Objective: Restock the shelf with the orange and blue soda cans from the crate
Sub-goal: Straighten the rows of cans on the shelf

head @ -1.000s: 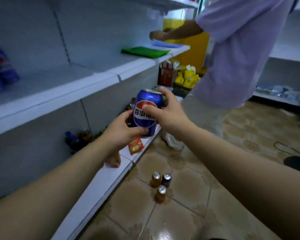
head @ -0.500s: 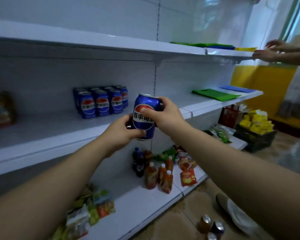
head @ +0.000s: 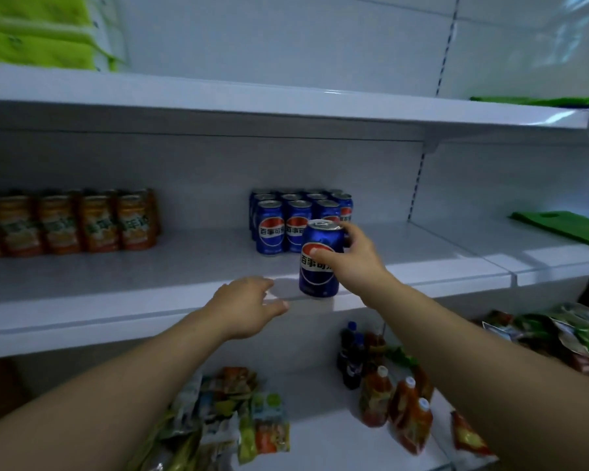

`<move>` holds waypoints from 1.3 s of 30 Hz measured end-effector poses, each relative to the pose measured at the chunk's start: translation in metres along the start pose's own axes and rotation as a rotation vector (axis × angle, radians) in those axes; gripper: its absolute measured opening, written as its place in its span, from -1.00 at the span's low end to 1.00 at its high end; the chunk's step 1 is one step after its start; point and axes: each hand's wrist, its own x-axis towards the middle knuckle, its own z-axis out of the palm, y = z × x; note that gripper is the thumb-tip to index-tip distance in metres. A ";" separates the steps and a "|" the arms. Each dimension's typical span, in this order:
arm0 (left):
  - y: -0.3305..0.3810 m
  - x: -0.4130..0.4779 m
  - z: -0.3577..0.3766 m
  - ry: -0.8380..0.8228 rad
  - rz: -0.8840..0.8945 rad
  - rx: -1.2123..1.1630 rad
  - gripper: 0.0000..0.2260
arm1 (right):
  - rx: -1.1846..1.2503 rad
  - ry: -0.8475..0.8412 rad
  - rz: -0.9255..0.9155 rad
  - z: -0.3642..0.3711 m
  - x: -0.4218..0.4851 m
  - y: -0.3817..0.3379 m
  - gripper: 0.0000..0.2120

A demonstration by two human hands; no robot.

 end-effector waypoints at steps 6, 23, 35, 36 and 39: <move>0.017 0.050 0.021 -0.041 -0.002 0.180 -0.40 | -0.024 0.054 0.003 -0.019 0.040 0.028 -0.38; 0.041 0.087 0.045 -0.042 -0.086 0.317 -0.33 | -0.275 0.136 -0.104 -0.043 0.086 0.087 -0.13; 0.039 0.089 0.050 0.000 -0.078 0.343 -0.33 | -0.313 0.226 -0.052 -0.067 0.142 0.107 -0.38; 0.039 0.089 0.050 0.001 -0.078 0.348 -0.33 | -0.325 0.225 -0.059 -0.067 0.146 0.108 -0.38; 0.039 0.089 0.050 0.003 -0.078 0.357 -0.34 | -0.350 0.214 -0.067 -0.064 0.158 0.111 -0.42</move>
